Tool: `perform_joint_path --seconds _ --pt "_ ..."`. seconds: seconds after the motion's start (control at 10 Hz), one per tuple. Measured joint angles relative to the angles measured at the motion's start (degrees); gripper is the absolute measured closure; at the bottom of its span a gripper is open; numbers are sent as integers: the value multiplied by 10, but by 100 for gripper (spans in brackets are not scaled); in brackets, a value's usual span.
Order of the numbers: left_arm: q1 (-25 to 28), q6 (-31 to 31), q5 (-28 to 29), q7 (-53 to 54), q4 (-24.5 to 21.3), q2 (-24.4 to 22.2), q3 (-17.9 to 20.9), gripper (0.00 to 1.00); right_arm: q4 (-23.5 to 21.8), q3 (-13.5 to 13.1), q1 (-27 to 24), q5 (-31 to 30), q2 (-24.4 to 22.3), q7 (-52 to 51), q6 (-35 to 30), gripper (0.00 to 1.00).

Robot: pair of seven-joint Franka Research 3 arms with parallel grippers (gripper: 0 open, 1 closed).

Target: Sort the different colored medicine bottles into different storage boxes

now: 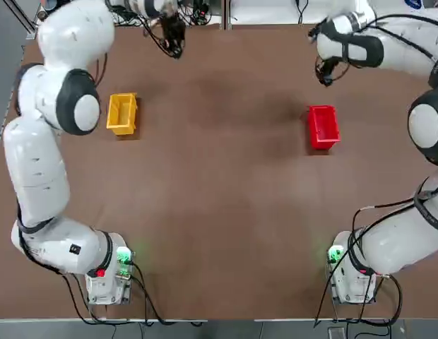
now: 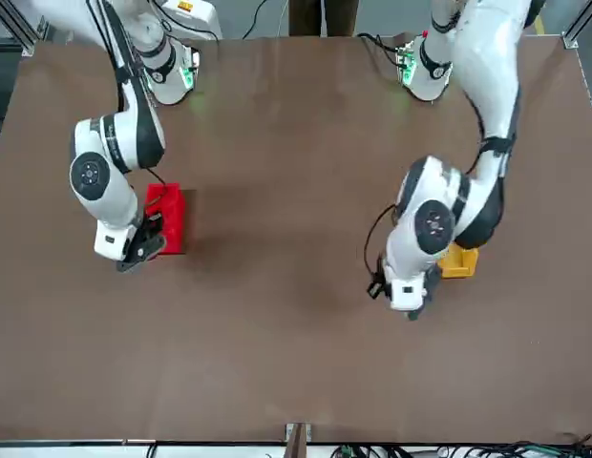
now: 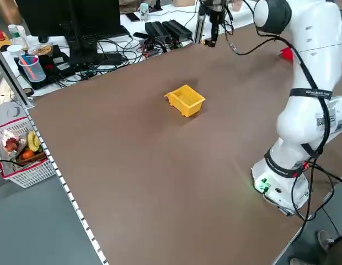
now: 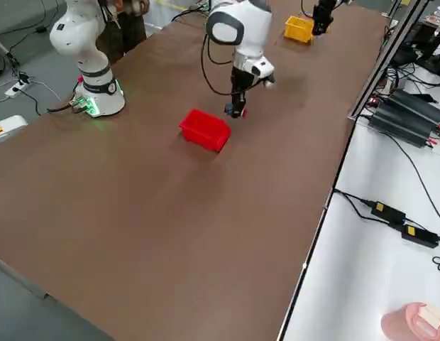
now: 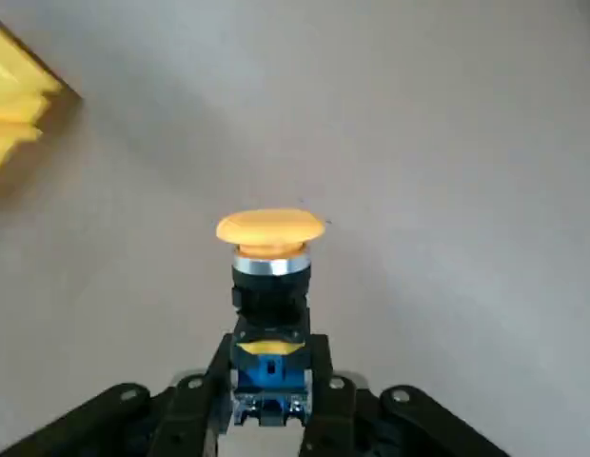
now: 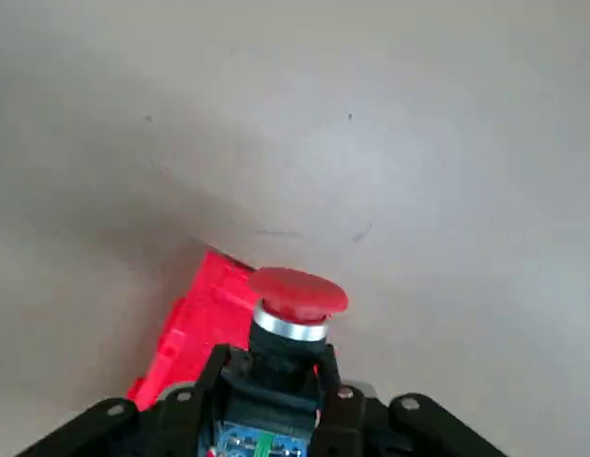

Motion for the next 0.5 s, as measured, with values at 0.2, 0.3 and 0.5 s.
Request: perform_joint_path --seconds 0.2,0.3,0.5 --pt "48 -9 4 89 -57 -50 0 67 -70 1 -10 -5 -21 0 46 60" --pt "81 -9 4 146 -96 -82 0 67 -92 1 -15 -6 -32 0 56 60" --pt "150 -10 5 257 -172 -143 -1 67 -126 2 -23 -6 -43 0 86 60"
